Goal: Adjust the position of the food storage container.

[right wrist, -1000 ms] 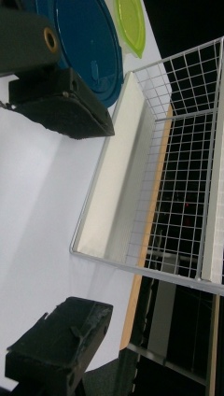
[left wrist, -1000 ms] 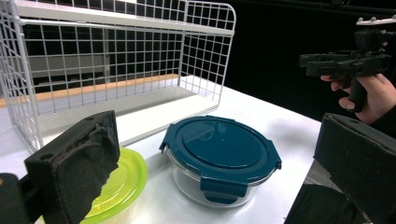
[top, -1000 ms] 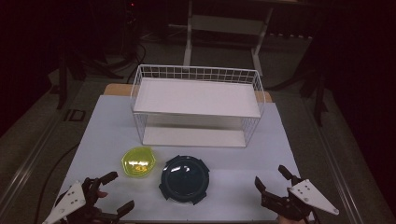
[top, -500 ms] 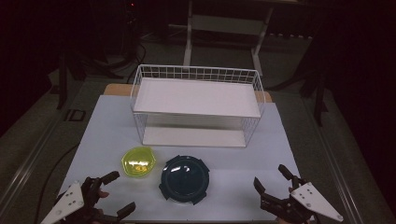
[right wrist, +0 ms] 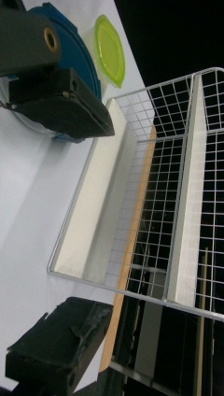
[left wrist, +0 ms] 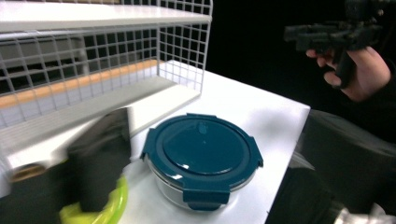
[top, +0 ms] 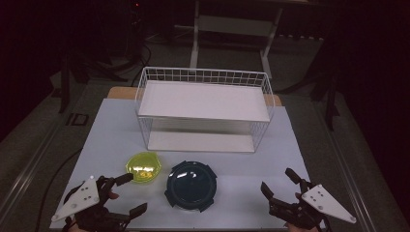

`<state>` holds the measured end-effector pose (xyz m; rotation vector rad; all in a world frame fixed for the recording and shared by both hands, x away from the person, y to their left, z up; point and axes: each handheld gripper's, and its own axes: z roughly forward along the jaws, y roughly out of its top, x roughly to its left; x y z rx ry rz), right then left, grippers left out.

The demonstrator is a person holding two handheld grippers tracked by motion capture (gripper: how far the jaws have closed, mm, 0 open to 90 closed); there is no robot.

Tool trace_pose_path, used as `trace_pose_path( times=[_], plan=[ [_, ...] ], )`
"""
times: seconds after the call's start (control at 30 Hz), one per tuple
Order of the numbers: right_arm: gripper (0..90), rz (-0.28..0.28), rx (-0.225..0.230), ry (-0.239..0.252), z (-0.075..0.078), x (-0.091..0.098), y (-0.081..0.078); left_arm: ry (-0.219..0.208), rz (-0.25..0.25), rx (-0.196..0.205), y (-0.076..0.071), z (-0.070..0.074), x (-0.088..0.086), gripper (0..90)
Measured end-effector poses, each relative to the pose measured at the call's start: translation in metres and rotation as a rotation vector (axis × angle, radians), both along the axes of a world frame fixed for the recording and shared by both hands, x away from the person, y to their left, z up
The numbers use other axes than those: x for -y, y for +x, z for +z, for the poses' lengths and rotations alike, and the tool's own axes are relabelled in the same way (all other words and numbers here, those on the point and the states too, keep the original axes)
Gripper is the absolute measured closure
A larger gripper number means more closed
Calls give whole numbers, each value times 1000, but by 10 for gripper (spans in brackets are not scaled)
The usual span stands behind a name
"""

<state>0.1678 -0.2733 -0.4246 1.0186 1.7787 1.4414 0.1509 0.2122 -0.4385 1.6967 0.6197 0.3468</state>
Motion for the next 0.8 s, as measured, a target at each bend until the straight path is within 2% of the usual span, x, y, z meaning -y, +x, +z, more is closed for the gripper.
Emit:
trace_pose_path(
  times=[0.17, 0.23, 0.37, 0.5, 0.53, 0.57, 0.67, 0.8],
  plan=[
    [125, 9, -21, 13, -2, 2, 2, 50, -11, -46, 7, -13, 10, 399],
    [125, 12, -23, 15, -2, 2, 3, 73, -7, -51, 10, -16, 13, 475],
    [125, 16, -24, 17, -3, 2, 2, 118, -21, -92, 14, -21, 19, 643],
    [125, 23, -28, 23, -4, 2, 2, 183, -21, -125, 17, -29, 25, 720],
    [125, 25, -31, 22, -4, 2, 2, 183, -21, -125, 17, -29, 25, 750],
    [125, 25, -30, 24, -4, 2, 2, 221, -26, -148, 19, -34, 29, 766],
    [125, 25, -31, 24, -5, 2, 3, 260, -32, -176, 21, -44, 35, 810],
    [125, 24, -35, 29, -5, 3, 3, 292, -37, -210, 25, -53, 40, 861]
  ],
)
